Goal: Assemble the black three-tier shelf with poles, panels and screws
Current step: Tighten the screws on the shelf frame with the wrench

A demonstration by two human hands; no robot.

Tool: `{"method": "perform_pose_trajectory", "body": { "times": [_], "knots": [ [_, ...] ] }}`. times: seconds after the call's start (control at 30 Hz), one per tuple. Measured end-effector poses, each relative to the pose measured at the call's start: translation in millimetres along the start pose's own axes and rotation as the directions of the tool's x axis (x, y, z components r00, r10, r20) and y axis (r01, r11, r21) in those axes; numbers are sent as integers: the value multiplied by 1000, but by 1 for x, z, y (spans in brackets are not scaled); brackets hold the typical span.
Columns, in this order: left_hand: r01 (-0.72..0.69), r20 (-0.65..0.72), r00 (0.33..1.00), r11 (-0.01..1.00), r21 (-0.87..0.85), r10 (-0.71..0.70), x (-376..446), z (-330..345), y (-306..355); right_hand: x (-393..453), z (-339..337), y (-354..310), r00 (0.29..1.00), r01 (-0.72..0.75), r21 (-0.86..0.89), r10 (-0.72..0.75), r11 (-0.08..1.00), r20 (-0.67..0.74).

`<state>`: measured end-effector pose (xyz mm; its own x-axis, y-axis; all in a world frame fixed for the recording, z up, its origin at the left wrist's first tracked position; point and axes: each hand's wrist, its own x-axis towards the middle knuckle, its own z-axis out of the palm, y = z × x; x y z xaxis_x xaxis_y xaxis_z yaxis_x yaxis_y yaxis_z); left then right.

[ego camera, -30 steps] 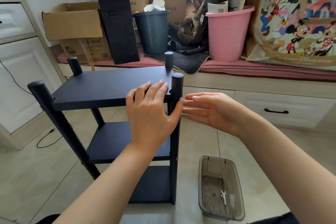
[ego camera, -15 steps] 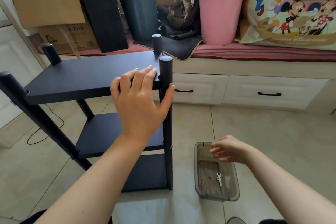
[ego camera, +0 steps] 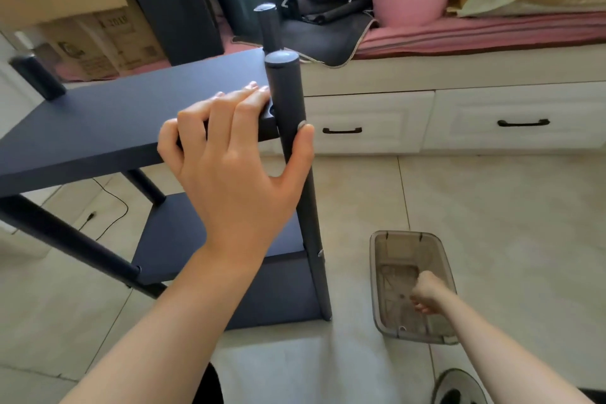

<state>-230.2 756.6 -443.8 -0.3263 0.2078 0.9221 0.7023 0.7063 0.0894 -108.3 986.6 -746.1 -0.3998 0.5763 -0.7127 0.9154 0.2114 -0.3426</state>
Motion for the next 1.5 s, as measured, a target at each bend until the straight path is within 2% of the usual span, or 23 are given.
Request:
{"method": "perform_pose_trajectory", "body": {
  "times": [0.23, 0.37, 0.5, 0.57, 0.7, 0.8, 0.93, 1.1, 1.4, 1.5],
  "knots": [
    [-25, -12, 1000, 999, 35, 26, -1, 4, -1, 31, 23, 3, 998, 5, -258, -23, 966, -64],
    [-23, -31, 999, 999, 49, 24, -1, 7, -2, 38, 42, 11, 994, 28, -358, -63, 933, -87],
    [-22, -18, 1000, 998, 57, 23, -1, 7, -1, 45, 50, 16, 991, 52, -386, -96, 921, -97],
    [-15, -20, 1000, 998, 59, 16, 0, 7, 0, 47, 50, 18, 987, 67, -349, -113, 935, -113],
    [-21, -24, 999, 998, 62, 22, 0, 7, 1, 55, 51, 23, 976, 65, -136, -91, 989, -197],
    [-17, -25, 1000, 998, 67, 18, 0, 8, 2, 59, 50, 24, 976, 55, -29, -60, 998, -209],
    [-8, -25, 1000, 997, 71, 9, -1, 9, 1, 66, 50, 29, 978, 81, -78, -95, 994, -187],
    [-12, -20, 1000, 998, 66, 13, -1, 9, 0, 64, 46, 24, 980, 56, 13, -52, 998, -194],
    [-13, -31, 999, 996, 85, 15, 0, 11, 1, 49, 45, 22, 982, 121, -352, -164, 928, -96],
    [-17, -29, 999, 997, 77, 19, 0, 11, 0, 50, 45, 22, 975, 162, -394, -208, 905, -77]
  ]
}}
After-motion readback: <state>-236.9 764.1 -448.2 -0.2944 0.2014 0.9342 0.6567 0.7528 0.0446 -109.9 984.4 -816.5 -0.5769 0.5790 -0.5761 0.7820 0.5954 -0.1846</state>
